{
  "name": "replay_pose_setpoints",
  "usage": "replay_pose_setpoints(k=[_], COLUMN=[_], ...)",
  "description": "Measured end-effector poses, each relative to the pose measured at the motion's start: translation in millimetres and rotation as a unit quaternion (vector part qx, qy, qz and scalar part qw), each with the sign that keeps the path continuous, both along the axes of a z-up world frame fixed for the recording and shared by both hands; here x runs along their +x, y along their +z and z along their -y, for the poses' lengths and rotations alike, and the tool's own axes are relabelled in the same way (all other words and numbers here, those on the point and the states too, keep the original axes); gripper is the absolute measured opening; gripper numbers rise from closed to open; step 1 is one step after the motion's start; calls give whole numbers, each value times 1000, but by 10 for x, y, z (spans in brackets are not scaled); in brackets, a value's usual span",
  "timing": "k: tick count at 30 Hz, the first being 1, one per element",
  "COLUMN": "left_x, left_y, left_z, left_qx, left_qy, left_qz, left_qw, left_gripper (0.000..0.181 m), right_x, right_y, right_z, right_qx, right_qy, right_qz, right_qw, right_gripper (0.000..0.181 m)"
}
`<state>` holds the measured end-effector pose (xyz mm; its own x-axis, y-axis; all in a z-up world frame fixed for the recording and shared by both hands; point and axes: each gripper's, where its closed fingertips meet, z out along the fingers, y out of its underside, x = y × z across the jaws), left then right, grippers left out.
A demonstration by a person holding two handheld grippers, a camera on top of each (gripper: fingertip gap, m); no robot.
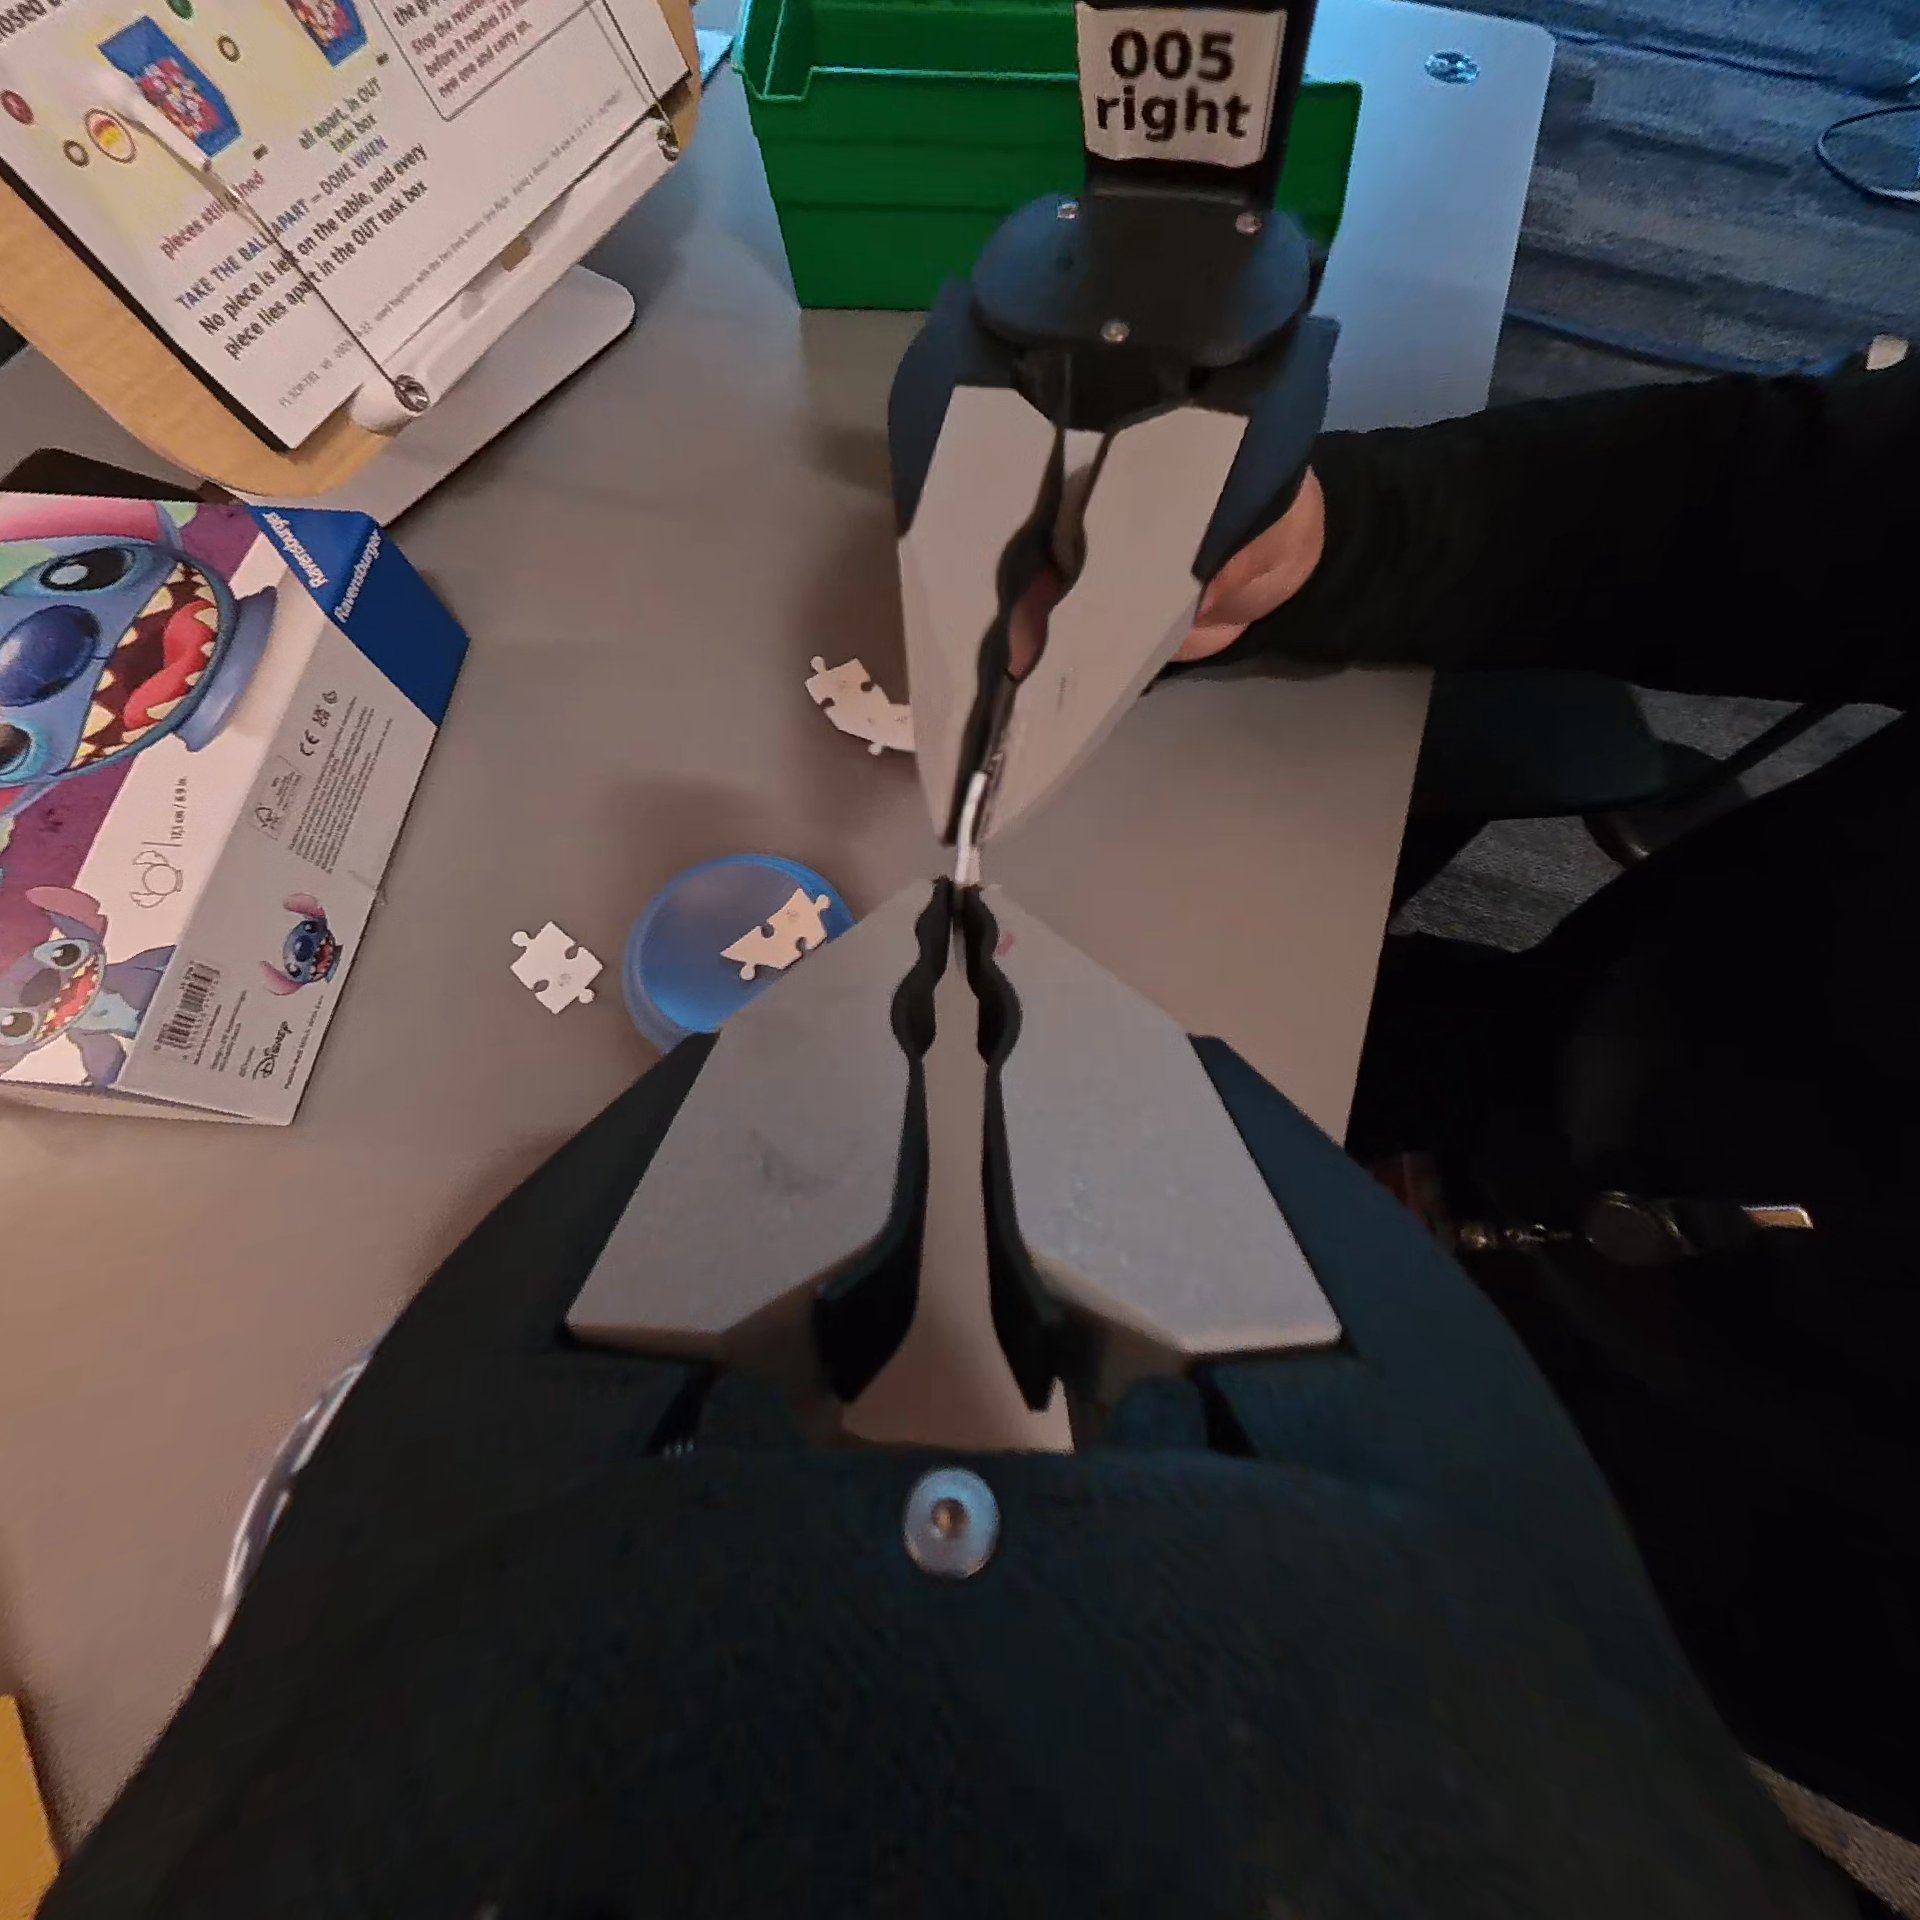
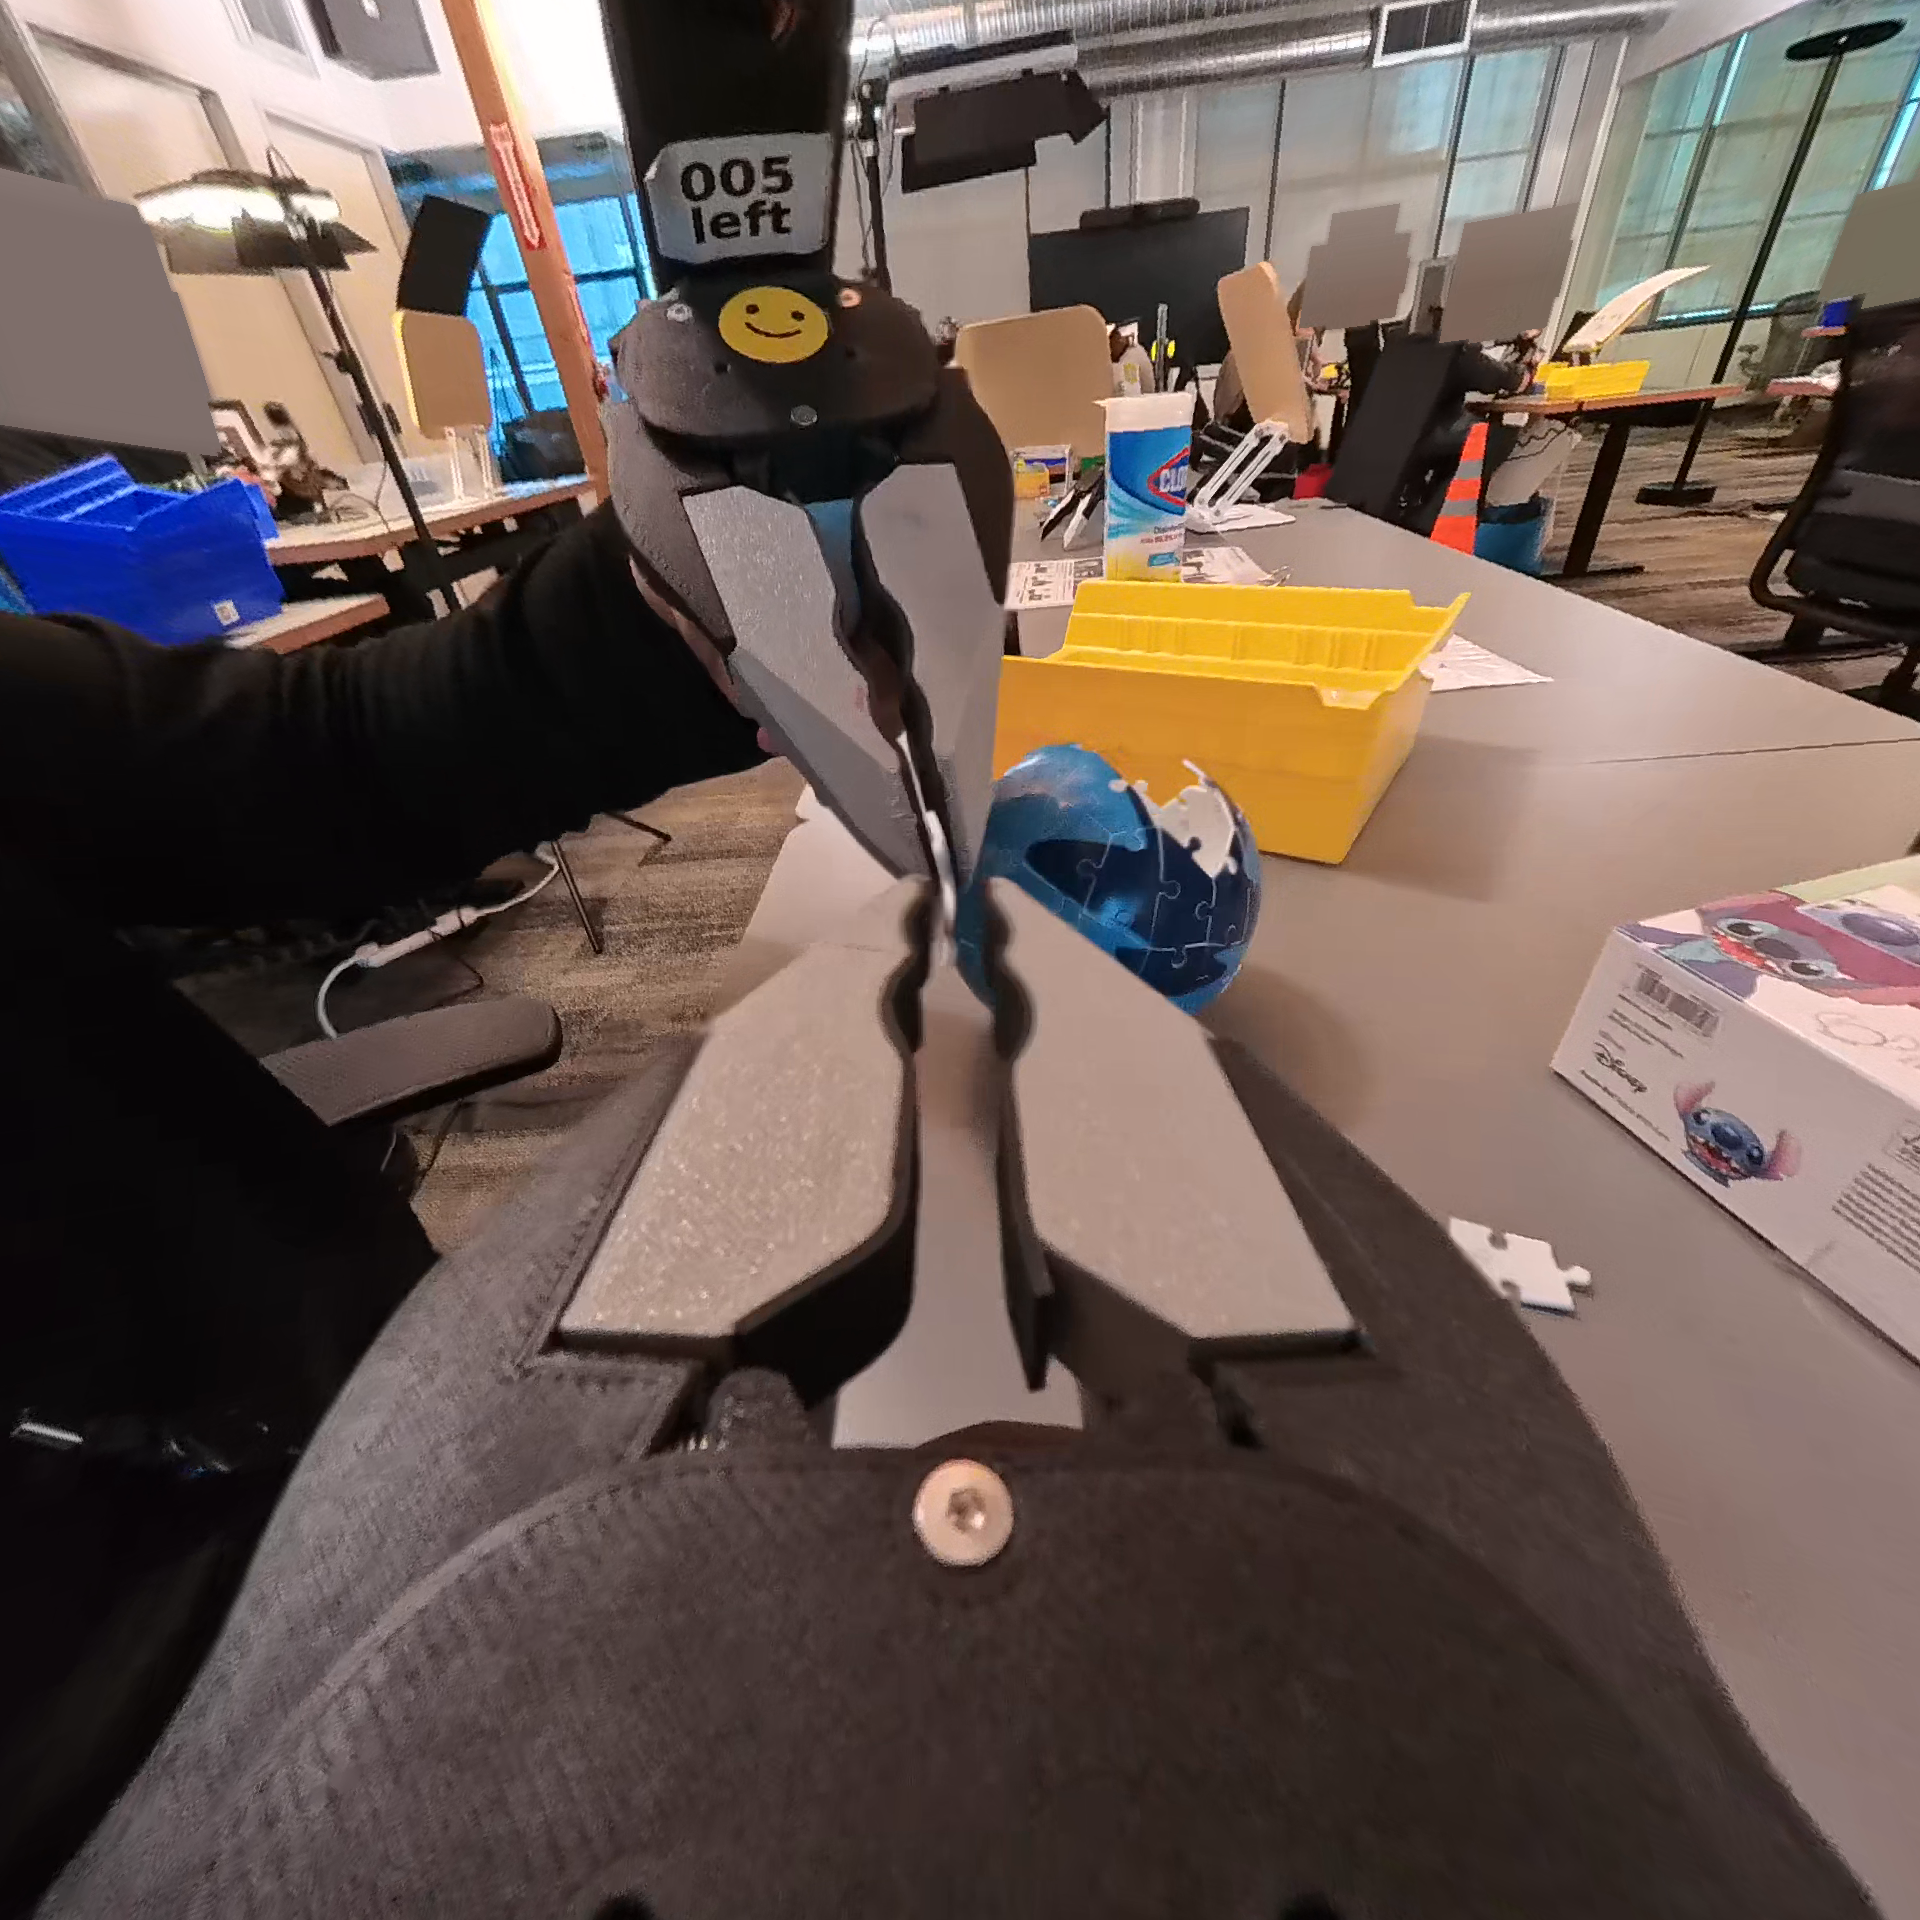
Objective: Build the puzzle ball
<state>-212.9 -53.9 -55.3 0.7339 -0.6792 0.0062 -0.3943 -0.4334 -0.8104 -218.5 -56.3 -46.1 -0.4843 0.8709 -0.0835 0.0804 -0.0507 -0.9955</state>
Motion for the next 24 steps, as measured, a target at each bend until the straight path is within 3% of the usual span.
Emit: replay_pose_setpoints(k=[5,7,9,11,13,15,19,24], left_x=[-111,-331,-645,-1018,-1277,-1413,-1584,-1526], left_y=[-26,117,291,329,187,-62,-745,-1023], left_z=[9,116,344,633,880,919,695,504], left_qx=[-3,38,93,118,105,104,79,60], left_qy=[35,77,126,174,185,165,116,23], left_qz=[-17,-44,-62,-71,-58,-55,-109,-83], left_qw=[999,995,986,975,975,979,984,994], left_gripper=[3,28,38,73,96,97,89,88], right_x=[-49,-43,-17,-11,-61,-113,-111,-218], right_y=[-60,-79,-111,-172,-304,-498,-833,-1089], right_z=[-36,-134,-196,-190,-163,-88,-4,-110], right_qx=[23,17,1,-20,-14,25,116,141], right_qy=[-28,-45,-46,-30,-22,-8,3,-48], right_qz=[6,12,24,42,68,100,150,199], right_qw=[999,999,999,998,997,995,982,969], right_gripper=[0,0,0,0,0,0,0,0])
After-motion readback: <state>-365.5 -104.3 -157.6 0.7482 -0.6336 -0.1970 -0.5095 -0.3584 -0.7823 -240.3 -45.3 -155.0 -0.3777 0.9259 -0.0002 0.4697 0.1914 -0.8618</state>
